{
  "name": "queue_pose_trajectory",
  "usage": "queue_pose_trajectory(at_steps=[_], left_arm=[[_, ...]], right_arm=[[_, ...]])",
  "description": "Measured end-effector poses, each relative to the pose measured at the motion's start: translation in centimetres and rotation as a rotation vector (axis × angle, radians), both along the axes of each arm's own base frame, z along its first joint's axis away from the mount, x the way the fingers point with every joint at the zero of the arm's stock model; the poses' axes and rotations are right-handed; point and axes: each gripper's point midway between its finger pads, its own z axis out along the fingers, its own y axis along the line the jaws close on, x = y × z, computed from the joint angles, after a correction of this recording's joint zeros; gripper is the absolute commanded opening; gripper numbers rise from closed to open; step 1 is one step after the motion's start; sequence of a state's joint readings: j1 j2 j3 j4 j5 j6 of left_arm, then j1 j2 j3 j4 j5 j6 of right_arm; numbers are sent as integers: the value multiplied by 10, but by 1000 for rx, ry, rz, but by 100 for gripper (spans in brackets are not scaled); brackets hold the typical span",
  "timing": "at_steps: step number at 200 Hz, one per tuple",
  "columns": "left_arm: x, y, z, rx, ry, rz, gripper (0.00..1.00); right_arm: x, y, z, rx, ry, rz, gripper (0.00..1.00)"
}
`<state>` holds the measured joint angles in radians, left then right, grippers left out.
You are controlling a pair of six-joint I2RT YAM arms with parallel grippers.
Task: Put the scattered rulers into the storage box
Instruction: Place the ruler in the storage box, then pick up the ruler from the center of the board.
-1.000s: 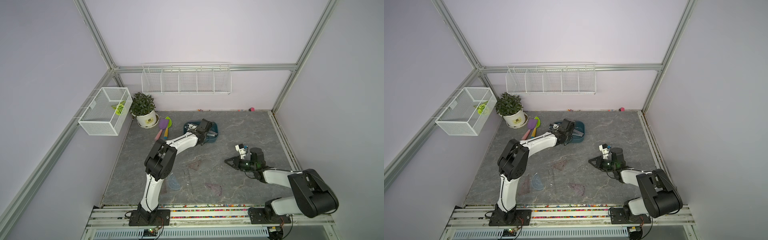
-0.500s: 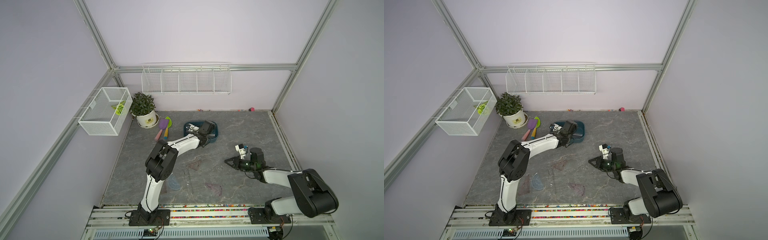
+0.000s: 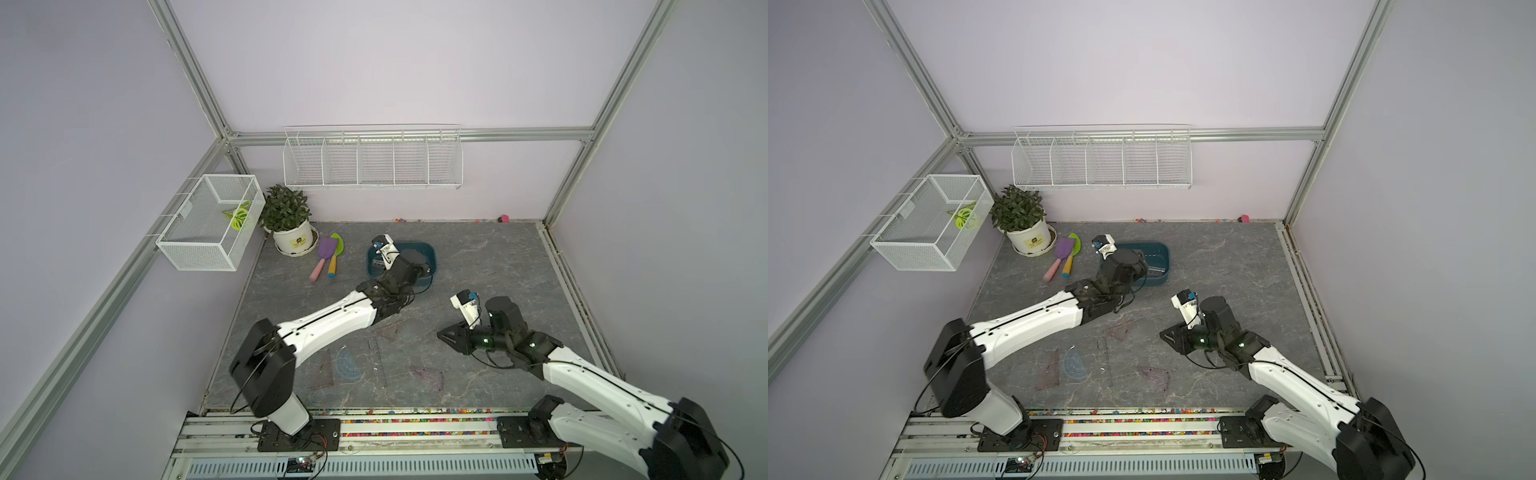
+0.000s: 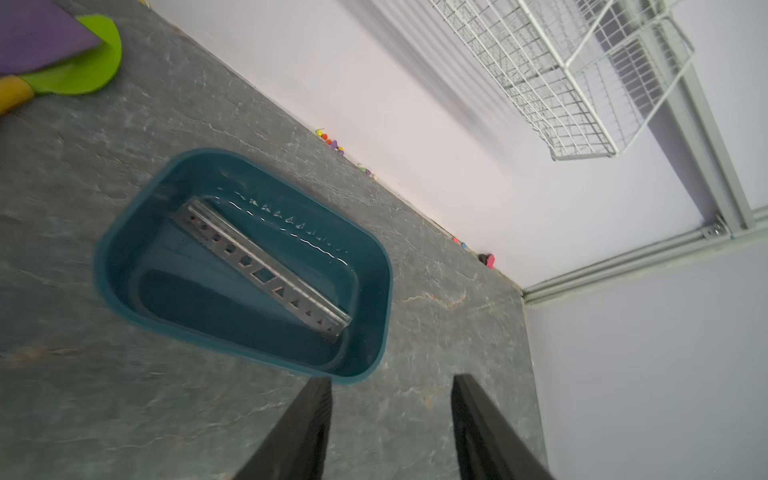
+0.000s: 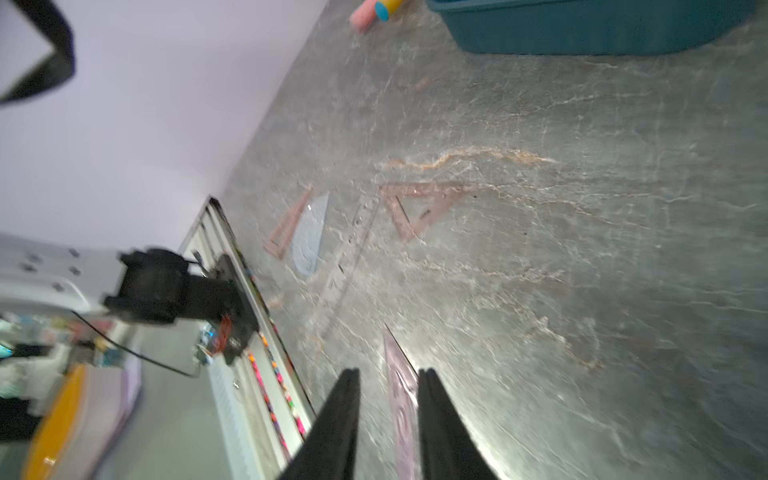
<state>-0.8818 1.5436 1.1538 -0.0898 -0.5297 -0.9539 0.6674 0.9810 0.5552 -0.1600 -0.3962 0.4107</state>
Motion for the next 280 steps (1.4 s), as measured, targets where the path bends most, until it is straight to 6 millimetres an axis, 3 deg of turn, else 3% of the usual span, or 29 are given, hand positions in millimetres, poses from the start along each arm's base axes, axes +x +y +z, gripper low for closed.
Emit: queue_pose_trajectory(at_steps=[20, 44, 78, 107, 144, 167, 186, 214, 247, 280], left_arm=[[-22, 20, -20, 73, 31, -61, 54], [-45, 31, -47, 144, 86, -149, 58], [-67, 41, -64, 167, 130, -235, 62], [-74, 48, -83, 168, 177, -270, 75], [-86, 53, -110, 185, 250, -314, 80], [-87, 57, -117, 184, 270, -314, 81], [-89, 64, -127, 186, 293, -306, 81], [-90, 70, -135, 190, 314, -300, 81], [-88, 70, -137, 182, 319, -300, 81], [-87, 68, -152, 194, 353, -307, 81]], right_arm=[[-28, 5, -10, -123, -42, 80, 54], [-62, 13, -41, -326, -39, 191, 63], [-79, 11, -86, -559, -13, 211, 84], [-86, 8, -100, -628, -4, 159, 92], [-80, 3, -113, -670, 8, 74, 91], [-74, 0, -126, -718, 13, 29, 84], [-64, 9, -125, -717, -9, -15, 73], [-50, 17, -124, -718, -45, -72, 64], [-26, 17, -124, -702, -55, -143, 60], [-3, 13, -124, -694, -74, -175, 57]])
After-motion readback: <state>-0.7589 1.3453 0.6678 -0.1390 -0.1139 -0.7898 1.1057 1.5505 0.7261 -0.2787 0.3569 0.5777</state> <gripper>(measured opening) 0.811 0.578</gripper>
